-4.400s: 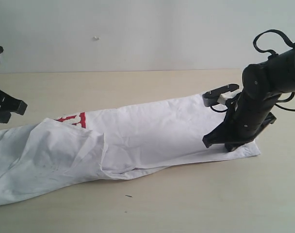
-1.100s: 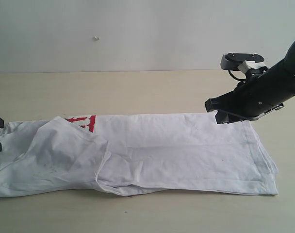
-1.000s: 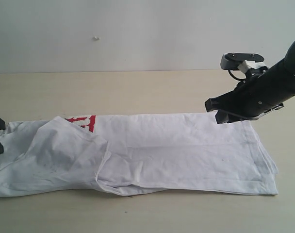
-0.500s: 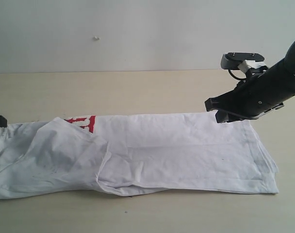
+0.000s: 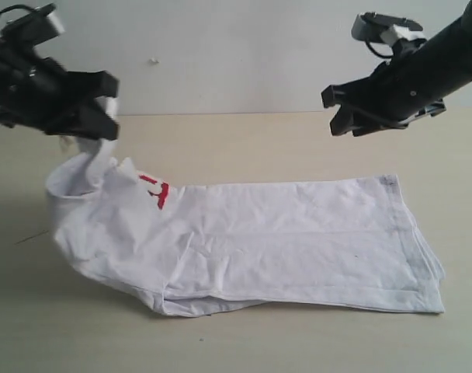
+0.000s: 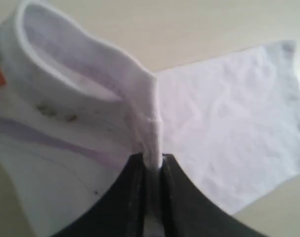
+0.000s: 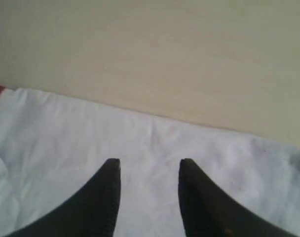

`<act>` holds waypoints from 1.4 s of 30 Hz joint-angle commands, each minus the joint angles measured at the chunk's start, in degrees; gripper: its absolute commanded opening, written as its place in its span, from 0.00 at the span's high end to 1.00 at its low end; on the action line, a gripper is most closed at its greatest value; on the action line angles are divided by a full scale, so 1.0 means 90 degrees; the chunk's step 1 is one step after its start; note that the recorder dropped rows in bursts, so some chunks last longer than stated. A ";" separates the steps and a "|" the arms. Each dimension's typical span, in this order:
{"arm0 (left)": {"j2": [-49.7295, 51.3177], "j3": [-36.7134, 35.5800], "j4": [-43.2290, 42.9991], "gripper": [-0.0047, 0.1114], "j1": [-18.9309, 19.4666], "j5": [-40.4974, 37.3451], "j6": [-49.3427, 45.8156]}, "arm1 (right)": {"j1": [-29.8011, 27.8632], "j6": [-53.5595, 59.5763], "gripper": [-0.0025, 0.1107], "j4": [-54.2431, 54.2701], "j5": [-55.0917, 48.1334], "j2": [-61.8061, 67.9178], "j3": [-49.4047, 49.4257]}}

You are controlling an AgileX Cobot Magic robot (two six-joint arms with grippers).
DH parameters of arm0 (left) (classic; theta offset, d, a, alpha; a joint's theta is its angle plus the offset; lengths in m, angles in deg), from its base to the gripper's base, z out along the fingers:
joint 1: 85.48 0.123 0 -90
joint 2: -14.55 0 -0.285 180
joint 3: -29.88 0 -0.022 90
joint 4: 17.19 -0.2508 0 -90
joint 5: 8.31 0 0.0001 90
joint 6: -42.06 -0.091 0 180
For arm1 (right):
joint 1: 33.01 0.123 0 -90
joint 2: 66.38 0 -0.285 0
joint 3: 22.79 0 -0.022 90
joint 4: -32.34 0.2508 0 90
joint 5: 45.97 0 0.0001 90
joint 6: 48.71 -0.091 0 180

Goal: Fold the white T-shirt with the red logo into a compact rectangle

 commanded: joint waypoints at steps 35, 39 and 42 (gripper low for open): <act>-0.1327 -0.0146 -0.1625 0.52 -0.1268 0.0977 0.0813 | -0.0120 0.1884 0.50 0.1615 -0.0797 0.2456 -0.0086; -0.1525 -0.0473 -0.1701 0.52 -0.1070 0.1057 0.0786 | -0.0120 0.1938 0.50 0.1641 -0.0623 0.2587 -0.0086; -0.1549 -0.0487 -0.1701 0.52 -0.1070 0.1105 0.0786 | -0.0120 0.2131 0.50 0.2019 -0.0841 0.2598 -0.0086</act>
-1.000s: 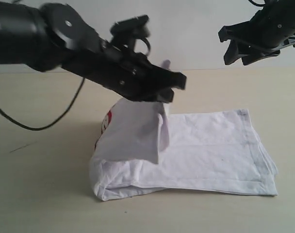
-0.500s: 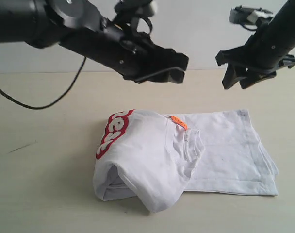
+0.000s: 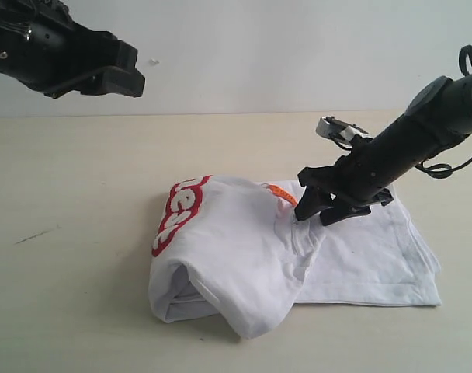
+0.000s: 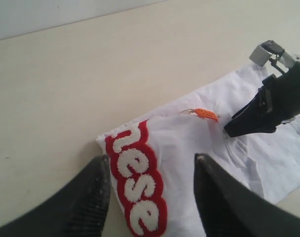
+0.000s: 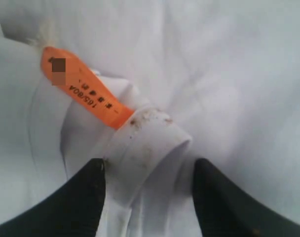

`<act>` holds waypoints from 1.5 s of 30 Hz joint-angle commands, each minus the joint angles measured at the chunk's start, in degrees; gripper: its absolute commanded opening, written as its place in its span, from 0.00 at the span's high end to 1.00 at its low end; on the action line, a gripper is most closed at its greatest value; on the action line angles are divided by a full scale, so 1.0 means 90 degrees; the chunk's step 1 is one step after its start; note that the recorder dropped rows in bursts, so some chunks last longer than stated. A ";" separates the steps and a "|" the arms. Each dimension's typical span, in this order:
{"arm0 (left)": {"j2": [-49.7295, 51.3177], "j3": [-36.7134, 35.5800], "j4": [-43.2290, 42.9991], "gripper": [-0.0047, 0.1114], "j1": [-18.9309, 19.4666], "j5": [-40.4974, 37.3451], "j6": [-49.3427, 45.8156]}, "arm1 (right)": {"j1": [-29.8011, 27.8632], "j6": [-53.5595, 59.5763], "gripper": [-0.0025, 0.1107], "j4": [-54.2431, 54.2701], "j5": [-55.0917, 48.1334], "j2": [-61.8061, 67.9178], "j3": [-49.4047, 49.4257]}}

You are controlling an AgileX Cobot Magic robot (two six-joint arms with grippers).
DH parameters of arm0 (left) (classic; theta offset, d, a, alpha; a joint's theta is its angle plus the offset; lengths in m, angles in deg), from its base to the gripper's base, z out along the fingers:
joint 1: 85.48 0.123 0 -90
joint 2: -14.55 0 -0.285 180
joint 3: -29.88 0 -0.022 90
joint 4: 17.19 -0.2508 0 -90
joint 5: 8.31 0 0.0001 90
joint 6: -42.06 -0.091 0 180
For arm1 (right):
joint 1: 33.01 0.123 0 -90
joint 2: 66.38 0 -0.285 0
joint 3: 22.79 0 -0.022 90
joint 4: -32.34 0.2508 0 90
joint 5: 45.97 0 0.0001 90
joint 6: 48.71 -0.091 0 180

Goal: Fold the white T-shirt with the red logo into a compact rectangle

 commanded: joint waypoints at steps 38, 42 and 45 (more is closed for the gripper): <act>-0.0113 -0.0061 -0.0012 0.52 0.0010 -0.0218 0.0008 | 0.0723 -0.0470 0.50 -0.0608 0.0109 -0.0168 -0.0012; -0.0113 -0.0061 -0.0012 0.52 0.0010 -0.0218 0.0008 | 0.0795 -0.0470 0.50 -0.0610 0.0093 -0.0043 -0.0012; -0.0113 -0.0061 -0.0012 0.52 0.0010 -0.0218 0.0008 | 0.0795 -0.0500 0.52 -0.0691 0.0143 0.0016 -0.0012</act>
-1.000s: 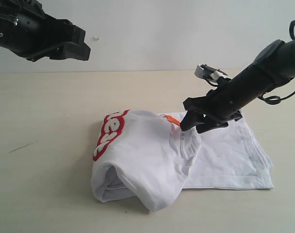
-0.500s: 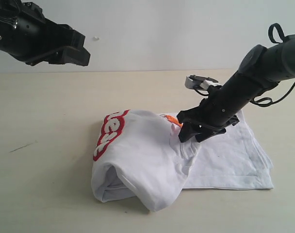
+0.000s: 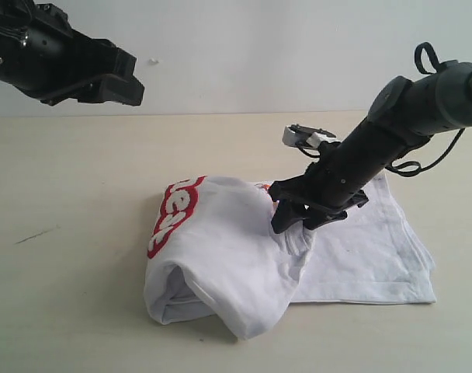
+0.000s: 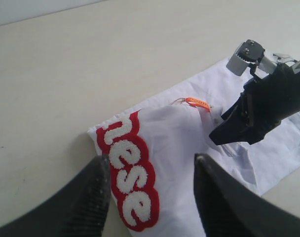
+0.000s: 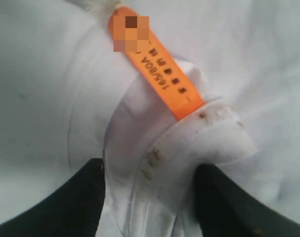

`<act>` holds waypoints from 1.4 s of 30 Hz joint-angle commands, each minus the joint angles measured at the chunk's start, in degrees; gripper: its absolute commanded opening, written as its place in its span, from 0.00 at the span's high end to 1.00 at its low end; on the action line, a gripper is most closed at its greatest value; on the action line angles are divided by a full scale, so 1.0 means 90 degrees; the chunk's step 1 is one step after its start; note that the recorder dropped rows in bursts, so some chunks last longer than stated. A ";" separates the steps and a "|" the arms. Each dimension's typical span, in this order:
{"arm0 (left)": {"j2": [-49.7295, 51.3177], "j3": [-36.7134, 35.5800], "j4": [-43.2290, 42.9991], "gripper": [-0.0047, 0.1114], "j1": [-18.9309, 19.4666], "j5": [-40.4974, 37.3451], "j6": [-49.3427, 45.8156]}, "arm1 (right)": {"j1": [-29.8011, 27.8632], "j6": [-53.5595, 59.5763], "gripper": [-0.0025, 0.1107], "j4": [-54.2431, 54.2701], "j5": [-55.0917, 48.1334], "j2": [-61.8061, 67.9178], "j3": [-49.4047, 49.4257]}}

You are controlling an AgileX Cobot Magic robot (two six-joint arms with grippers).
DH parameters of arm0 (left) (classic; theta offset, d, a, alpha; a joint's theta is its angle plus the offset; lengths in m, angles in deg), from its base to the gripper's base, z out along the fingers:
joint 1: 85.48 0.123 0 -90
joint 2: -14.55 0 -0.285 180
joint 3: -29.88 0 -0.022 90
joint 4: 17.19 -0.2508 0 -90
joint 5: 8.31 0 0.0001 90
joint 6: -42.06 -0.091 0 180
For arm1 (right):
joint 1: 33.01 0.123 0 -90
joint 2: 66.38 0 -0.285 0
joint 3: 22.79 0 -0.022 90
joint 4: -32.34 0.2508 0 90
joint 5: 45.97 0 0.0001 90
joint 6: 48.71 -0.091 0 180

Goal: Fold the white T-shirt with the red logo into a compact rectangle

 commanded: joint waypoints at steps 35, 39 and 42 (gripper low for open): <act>-0.0052 -0.0021 -0.0012 0.52 0.0011 0.0000 0.0008 | 0.0026 -0.3111 0.98 -0.5275 -0.1976 -0.2913 -0.0507; -0.0052 -0.0021 -0.0012 0.52 0.0011 -0.0062 0.0008 | 0.0026 -0.3684 0.98 -0.6638 -0.2305 -0.2747 -0.0508; -0.0052 -0.0021 -0.0012 0.52 0.0011 -0.0077 0.0008 | 0.0026 -0.4381 0.98 -0.7993 -0.2443 -0.2496 -0.0508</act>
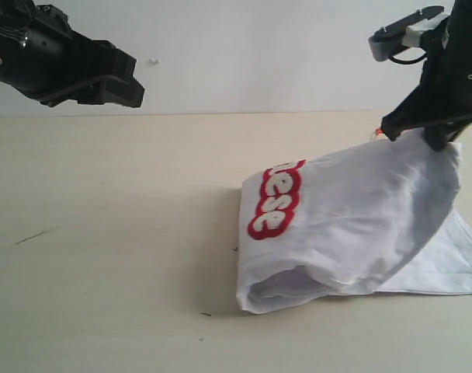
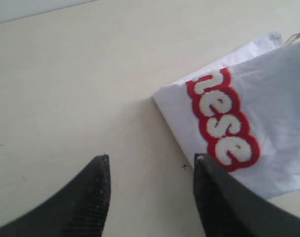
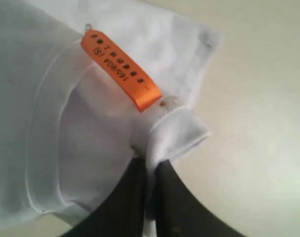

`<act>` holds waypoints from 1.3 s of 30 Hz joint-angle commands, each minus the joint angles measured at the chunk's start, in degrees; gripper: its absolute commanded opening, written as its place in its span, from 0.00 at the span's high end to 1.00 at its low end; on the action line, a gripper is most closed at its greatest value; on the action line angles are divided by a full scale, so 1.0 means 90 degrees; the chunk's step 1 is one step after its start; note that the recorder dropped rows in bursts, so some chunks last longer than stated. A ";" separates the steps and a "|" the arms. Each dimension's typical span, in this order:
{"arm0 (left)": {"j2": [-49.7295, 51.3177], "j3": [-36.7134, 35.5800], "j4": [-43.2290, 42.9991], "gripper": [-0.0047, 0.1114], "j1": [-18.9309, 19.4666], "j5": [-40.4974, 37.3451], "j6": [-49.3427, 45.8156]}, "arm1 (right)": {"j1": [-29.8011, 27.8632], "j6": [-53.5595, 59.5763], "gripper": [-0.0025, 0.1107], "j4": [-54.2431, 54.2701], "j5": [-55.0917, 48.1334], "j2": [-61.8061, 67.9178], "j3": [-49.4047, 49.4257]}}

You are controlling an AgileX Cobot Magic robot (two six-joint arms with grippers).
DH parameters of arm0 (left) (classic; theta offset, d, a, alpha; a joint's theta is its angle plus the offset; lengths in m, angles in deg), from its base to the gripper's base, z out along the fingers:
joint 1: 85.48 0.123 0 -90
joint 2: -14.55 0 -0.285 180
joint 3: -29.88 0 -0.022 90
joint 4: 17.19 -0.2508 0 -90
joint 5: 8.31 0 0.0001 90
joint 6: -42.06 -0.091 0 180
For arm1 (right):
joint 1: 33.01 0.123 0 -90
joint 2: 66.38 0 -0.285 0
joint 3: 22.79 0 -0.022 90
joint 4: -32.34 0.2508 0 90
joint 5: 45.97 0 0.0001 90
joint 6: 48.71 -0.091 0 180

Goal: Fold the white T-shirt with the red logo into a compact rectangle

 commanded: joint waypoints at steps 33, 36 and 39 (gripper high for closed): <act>-0.0041 -0.0021 0.0059 0.52 -0.0333 -0.0194 -0.0297 | 0.0091 0.0000 0.98 0.1242 0.1475 0.1919 -0.0042; -0.0041 -0.0021 0.0081 0.52 -0.0333 -0.0202 -0.0297 | 0.0322 0.0000 0.98 0.1396 0.1401 0.2224 -0.0042; -0.0041 -0.0021 0.0081 0.52 -0.0333 -0.0202 -0.0297 | 0.0639 0.0046 0.98 0.1686 0.1323 0.2541 -0.0042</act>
